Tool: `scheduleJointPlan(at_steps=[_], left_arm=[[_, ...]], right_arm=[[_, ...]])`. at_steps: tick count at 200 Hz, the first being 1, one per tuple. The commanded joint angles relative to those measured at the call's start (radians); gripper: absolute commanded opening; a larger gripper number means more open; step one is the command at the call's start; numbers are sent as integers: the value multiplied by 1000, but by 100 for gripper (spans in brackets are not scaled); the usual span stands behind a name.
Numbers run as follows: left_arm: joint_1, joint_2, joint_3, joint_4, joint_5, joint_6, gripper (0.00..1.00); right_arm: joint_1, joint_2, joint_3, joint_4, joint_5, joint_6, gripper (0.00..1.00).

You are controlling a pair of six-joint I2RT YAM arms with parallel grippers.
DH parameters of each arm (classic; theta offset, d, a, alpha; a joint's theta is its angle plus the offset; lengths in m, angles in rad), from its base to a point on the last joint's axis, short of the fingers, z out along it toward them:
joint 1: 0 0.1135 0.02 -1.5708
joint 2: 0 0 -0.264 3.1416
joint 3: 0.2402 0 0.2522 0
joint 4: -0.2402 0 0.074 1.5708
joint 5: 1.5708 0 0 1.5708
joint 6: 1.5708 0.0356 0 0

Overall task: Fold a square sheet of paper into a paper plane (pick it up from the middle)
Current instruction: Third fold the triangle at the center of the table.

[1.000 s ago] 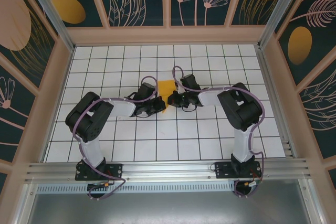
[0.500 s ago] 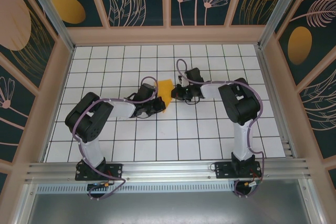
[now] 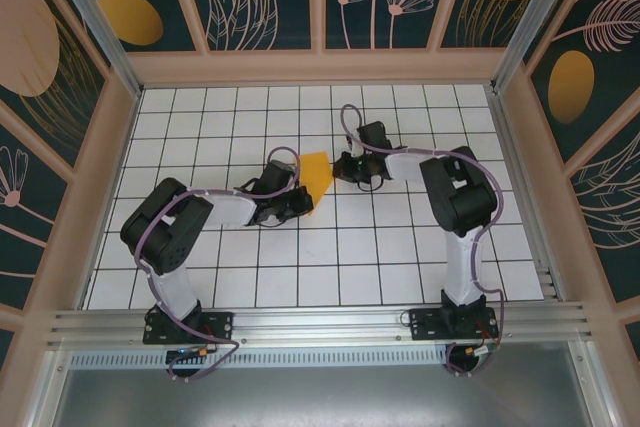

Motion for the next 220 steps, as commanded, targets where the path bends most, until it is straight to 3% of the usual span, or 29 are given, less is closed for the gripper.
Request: scheduleJointPlan(at_steps=[1, 77, 154, 220], left_arm=[[1, 15, -45, -208, -46, 38, 0], [0, 30, -31, -212, -43, 43, 0], [0, 32, -38, -213, -41, 55, 0], [0, -30, -7, -214, -39, 109, 0]], right_arm=[[29, -95, -60, 42, 33, -16, 0], [94, -14, -52, 50, -51, -5, 0], [-17, 72, 6, 19, 104, 69, 0], [18, -27, 16, 10, 139, 59, 0]])
